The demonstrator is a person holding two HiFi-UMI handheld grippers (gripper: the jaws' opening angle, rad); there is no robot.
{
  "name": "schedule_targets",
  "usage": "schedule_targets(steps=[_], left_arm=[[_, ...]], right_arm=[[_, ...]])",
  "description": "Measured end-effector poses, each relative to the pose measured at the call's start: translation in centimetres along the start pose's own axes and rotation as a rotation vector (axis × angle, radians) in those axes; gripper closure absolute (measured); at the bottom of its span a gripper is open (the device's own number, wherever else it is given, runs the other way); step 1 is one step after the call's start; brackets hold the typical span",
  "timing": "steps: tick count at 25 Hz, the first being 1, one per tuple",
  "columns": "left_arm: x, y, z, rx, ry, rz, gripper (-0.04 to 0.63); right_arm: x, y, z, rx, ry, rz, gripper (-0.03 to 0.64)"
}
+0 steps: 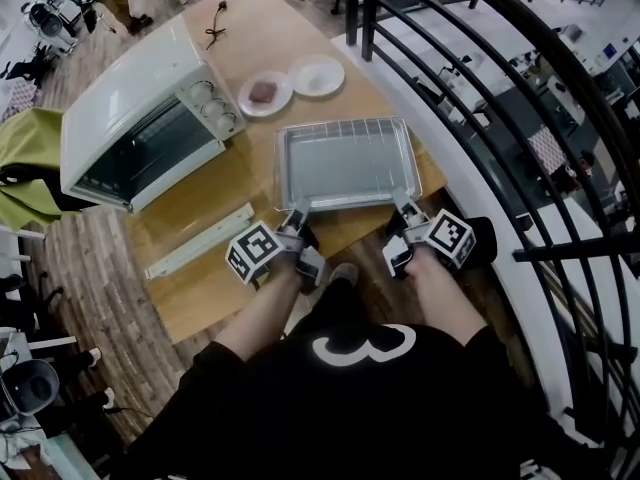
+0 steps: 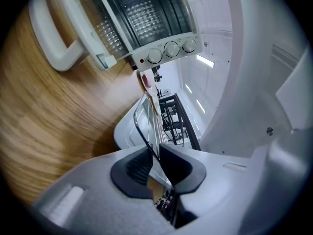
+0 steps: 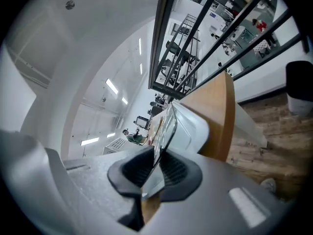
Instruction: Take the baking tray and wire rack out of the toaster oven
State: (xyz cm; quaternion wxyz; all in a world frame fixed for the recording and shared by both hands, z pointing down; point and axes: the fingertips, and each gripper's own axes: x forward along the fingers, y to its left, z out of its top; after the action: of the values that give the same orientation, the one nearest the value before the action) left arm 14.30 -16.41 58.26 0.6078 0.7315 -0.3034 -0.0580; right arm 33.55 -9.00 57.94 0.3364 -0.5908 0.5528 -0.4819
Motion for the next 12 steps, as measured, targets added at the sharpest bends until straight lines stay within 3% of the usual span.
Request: schedule_targets(steps=[6,12], left_arm=[[0.0,0.9,-0.8,0.073,0.085,0.03,0.537],[0.0,0.0,-1.2,0.239,0.186,0.006,0.489]], right_arm=[[-0.2,-0.9,-0.8,-0.032,0.063,-0.008,0.581],[-0.4,0.0,-1.4,-0.224,0.186,0.02,0.521]])
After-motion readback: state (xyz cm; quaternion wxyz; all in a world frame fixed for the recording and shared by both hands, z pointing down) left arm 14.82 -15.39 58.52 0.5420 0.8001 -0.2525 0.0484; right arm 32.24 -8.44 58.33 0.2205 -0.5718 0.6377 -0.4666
